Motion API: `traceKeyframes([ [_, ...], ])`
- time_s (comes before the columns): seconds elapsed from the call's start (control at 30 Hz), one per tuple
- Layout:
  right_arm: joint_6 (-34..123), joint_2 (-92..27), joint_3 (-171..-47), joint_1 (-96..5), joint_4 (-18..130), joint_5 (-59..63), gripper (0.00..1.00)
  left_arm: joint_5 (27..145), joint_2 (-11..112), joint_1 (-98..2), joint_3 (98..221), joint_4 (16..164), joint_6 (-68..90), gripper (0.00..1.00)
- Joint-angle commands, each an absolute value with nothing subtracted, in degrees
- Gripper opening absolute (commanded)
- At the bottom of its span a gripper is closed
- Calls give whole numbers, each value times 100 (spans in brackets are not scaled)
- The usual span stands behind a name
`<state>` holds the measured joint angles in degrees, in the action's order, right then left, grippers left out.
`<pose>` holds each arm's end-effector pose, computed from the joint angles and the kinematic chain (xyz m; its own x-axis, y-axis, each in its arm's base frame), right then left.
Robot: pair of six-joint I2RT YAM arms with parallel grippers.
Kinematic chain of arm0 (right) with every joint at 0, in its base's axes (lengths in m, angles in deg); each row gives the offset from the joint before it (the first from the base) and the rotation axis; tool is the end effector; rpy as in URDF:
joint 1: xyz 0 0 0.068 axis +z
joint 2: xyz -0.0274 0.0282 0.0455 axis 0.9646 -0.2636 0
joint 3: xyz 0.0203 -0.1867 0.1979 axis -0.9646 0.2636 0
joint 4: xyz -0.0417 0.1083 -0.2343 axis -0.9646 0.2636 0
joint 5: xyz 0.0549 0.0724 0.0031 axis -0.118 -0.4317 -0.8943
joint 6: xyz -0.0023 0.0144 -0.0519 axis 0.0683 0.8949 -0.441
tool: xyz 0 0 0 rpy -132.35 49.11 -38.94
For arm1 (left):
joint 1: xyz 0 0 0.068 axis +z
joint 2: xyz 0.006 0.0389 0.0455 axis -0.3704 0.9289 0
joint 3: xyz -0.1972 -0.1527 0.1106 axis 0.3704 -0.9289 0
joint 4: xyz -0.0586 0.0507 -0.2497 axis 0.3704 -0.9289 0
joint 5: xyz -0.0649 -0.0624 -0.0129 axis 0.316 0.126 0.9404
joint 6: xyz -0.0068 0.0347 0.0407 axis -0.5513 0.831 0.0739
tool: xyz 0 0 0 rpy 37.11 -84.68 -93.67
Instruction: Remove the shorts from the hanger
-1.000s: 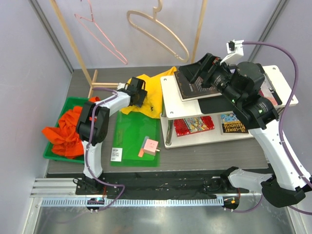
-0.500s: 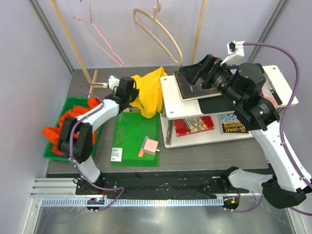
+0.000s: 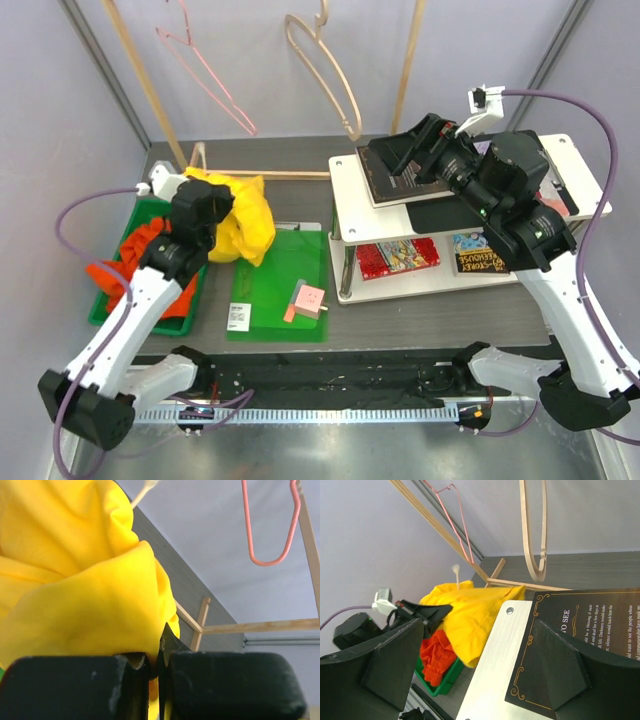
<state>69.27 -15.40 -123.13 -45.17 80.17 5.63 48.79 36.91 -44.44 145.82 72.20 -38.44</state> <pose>0.1800 0.1049 0.5130 -0.2798 0.4454 -0.8505 -0.4794 0.7027 0.5257 0.2300 -0.0777 0.3592 -0.0732 -0.8021 -0.5927 -0.2988 0.5846 -0.7543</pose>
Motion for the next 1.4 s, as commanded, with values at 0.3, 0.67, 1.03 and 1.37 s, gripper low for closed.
traceKeyframes([
  [0.3,6912,-1263,-12284,-4483,7686,469,96,3711,1899,-4248,16238,4593,-1541,0],
  [0.67,6947,-1201,-12232,-4492,7642,399,96,2630,1916,-4248,17261,4204,-107,0],
  [1.03,6868,-1079,-12232,-4483,7651,461,96,3455,2443,-3942,16128,4538,-590,0],
  [1.37,6877,-1131,-12179,-4483,7624,434,96,6356,3681,-436,15662,5127,-1591,0],
])
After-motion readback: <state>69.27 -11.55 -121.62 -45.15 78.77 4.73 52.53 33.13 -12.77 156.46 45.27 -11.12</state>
